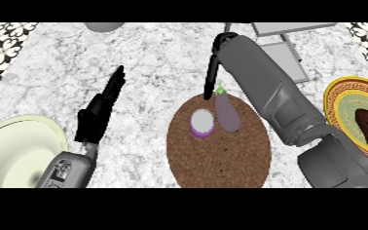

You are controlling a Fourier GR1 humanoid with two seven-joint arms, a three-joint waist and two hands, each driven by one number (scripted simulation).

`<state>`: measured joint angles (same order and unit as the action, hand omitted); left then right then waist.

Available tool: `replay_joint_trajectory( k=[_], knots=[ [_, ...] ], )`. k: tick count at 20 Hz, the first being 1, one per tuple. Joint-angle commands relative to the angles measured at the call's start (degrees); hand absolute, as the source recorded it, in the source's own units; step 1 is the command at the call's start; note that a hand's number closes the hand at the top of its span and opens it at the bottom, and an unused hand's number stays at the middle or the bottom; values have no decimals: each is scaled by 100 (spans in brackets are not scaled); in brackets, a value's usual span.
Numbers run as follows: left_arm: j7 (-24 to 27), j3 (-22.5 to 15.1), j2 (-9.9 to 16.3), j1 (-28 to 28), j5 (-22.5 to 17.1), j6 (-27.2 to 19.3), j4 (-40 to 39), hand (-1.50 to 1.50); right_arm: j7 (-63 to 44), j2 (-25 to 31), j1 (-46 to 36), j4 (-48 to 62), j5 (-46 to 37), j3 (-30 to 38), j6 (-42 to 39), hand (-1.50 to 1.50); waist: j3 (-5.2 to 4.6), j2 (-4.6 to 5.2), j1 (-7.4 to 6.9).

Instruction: Pick the eggplant from the placemat and place it in the tiered shelf

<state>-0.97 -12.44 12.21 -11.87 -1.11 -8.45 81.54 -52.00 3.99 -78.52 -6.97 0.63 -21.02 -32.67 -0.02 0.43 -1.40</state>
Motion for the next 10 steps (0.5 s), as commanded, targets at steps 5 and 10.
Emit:
replay_joint_trajectory(
  k=[5,10],
  knots=[
    [-384,120,54,-1,71,73,379,0,-275,-108,131,-49,-225,19,-149,-150,2,-11,10],
    [7,259,-37,-178,38,273,-197,0,-88,-47,389,-134,-434,-62,-327,-150,0,-6,64]
  ],
)
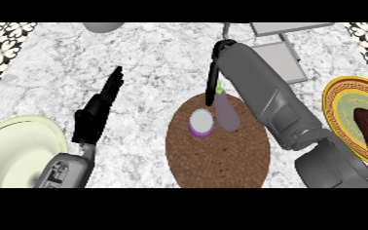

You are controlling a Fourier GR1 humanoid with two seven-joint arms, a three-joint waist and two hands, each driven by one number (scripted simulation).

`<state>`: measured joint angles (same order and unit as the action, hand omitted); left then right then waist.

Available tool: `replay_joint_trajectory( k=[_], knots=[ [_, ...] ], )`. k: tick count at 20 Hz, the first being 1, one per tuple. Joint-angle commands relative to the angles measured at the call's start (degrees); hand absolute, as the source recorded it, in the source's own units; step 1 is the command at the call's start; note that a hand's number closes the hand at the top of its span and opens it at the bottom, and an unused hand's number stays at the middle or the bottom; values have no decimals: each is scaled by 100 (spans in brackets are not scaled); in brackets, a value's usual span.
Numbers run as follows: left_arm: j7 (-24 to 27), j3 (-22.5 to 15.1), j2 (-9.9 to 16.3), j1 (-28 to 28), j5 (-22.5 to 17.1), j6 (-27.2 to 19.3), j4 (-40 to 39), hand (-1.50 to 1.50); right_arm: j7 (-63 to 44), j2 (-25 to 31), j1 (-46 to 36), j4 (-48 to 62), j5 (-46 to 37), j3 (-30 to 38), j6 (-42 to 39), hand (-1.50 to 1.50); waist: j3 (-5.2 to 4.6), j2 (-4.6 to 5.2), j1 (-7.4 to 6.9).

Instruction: Pick the eggplant from the placemat and place it in the tiered shelf

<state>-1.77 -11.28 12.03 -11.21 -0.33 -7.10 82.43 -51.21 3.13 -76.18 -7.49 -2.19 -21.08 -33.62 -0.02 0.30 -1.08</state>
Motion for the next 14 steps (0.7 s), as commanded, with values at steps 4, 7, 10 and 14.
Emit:
replay_joint_trajectory(
  k=[4,7,10,14],
  knots=[
    [-22,168,68,101,-44,202,84,0,-281,-233,274,-154,-320,-103,87,-150,1,-14,8],
    [263,250,-92,-17,13,160,-418,0,-547,-137,168,-205,-239,44,-255,-150,-1,-22,75],
    [40,354,46,-115,-52,307,-67,0,-313,-306,655,-270,-369,-35,143,-150,1,-13,19],
    [-48,173,-142,192,248,61,138,0,-379,-168,702,-414,-445,56,24,-150,2,-21,34]
  ],
)
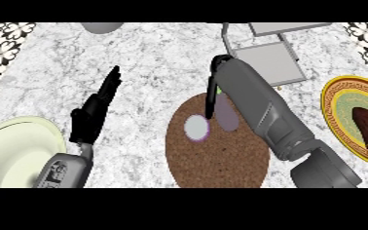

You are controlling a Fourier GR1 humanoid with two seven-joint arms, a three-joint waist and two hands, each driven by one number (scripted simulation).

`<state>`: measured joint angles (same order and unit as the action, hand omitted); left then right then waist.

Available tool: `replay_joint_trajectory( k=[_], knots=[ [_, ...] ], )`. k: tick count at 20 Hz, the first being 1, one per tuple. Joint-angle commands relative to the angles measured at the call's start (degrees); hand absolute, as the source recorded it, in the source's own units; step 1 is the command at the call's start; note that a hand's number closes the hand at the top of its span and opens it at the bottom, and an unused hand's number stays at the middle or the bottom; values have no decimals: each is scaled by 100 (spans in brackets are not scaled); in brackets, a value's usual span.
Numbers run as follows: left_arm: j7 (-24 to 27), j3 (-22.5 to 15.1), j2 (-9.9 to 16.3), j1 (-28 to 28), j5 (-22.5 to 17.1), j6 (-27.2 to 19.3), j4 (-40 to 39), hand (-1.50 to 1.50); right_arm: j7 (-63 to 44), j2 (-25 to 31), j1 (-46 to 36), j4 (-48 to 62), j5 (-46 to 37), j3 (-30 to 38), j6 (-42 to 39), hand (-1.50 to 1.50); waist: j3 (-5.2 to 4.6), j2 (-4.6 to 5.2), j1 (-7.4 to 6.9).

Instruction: Pick the eggplant from the placemat and place it in the tiered shelf

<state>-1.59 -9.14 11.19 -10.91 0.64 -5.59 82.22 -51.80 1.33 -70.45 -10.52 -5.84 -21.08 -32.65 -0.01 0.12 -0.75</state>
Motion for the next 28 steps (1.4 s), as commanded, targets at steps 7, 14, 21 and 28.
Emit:
replay_joint_trajectory(
  k=[7,14,21,28],
  knots=[
    [-120,85,-43,171,58,172,221,0,-680,-125,324,-493,-65,218,-144,-150,-1,-29,58],
    [129,101,-85,111,195,179,105,0,22,-124,531,-390,-349,-53,-560,150,0,22,-53],
    [31,69,-268,287,320,0,71,0,834,-126,1213,-1865,-969,-633,525,150,3,-97,159],
    [72,389,-83,324,162,55,-136,0,1700,-131,1698,-3742,-1925,-1350,2781,150,9,-182,478]
  ],
)
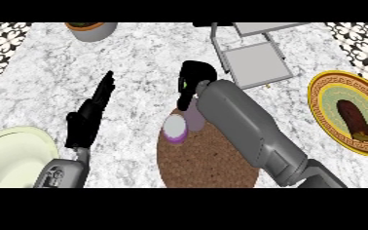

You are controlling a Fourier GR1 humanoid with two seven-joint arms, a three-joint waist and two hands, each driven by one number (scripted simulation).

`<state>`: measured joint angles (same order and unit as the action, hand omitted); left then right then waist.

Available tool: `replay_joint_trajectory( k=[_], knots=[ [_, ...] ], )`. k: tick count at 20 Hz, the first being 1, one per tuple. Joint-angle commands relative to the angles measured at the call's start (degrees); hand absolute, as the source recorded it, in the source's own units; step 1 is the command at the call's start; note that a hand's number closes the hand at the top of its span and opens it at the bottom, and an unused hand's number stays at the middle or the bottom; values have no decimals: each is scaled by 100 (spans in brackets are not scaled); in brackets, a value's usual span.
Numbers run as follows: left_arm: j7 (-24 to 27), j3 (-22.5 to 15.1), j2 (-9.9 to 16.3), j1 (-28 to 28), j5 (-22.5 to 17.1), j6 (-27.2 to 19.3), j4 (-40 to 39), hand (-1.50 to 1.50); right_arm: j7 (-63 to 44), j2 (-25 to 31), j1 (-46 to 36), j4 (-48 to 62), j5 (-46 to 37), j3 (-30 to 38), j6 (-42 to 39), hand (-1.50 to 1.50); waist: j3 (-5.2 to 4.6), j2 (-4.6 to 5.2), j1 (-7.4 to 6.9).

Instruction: Pick the eggplant from the placemat and place it in the tiered shelf

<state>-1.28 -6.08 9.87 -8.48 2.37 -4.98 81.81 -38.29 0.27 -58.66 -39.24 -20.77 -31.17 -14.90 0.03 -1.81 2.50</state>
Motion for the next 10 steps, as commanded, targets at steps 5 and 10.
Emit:
replay_joint_trajectory(
  k=[5,10],
  knots=[
    [-63,105,-30,-12,13,-124,21,0,-77,-12,1481,-2568,-731,-654,1917,150,3,17,174],
    [-30,49,7,78,53,-77,167,0,-228,-25,2289,-4174,-878,-542,3024,150,5,47,95]
  ],
)
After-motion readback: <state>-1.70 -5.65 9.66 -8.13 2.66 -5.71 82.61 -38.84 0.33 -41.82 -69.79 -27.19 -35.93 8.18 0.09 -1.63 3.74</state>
